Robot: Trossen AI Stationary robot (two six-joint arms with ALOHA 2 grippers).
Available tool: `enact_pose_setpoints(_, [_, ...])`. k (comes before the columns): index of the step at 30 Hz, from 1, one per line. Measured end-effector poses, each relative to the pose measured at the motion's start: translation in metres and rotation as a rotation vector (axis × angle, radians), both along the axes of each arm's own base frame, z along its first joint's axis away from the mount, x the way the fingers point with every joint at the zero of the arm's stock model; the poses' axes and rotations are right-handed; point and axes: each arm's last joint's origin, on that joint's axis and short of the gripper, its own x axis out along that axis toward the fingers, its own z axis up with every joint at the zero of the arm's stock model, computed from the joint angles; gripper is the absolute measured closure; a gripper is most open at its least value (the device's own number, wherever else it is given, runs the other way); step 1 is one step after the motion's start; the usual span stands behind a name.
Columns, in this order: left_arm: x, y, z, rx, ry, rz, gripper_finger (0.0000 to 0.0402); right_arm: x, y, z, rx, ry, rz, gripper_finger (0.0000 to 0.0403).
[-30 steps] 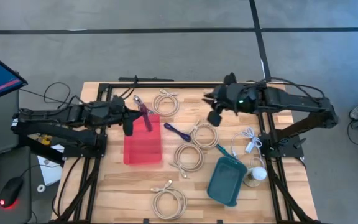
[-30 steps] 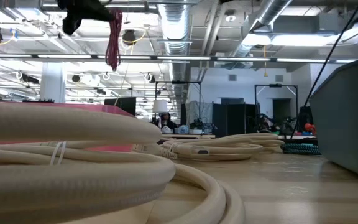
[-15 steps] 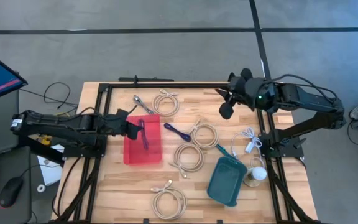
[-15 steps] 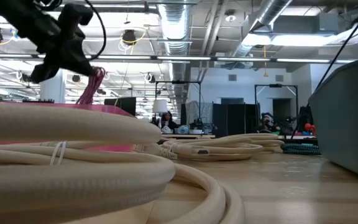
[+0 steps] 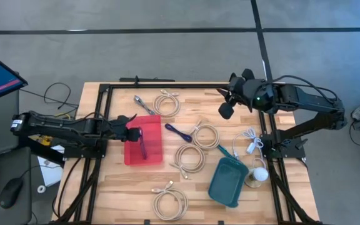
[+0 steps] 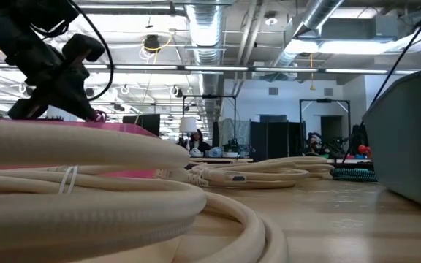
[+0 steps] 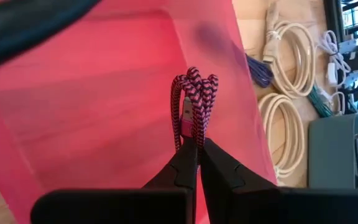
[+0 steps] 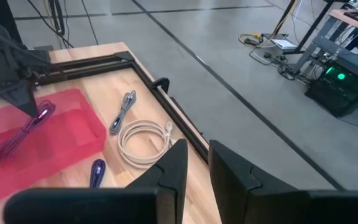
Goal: Pick & Place USB Port
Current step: Put the red charger cable into the red bin, then put the white HDMI cable into the blue bin
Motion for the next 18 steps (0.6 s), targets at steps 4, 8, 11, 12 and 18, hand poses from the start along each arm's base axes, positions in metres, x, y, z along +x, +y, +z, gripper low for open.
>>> enact_pose_setpoints(4, [-0.0004,0.0006,-0.0012,0.015,0.003,0.014,0.0393,0.0005,-0.0001,-0.0003,0.001,0.001,-0.001,0.0345])
enact_pose_setpoints(8, [-0.0005,0.0008,-0.0012,0.02,0.003,0.018,0.0379,0.0005,0.0,-0.0004,0.002,0.001,0.001,0.0345])
enact_pose_setpoints(11, [-0.0005,0.0008,-0.0012,0.022,0.003,0.017,0.0364,0.0004,0.0001,-0.0003,0.004,0.001,0.004,0.0345])
enact_pose_setpoints(12, [-0.0005,0.0008,-0.0012,0.022,0.004,0.017,0.0359,0.0004,0.0001,-0.0003,0.004,0.001,0.005,0.0345])
enact_pose_setpoints(18, [-0.0004,0.0006,-0.0012,0.023,0.005,0.006,0.0328,0.0005,0.0002,-0.0003,0.005,0.001,0.006,0.0345])
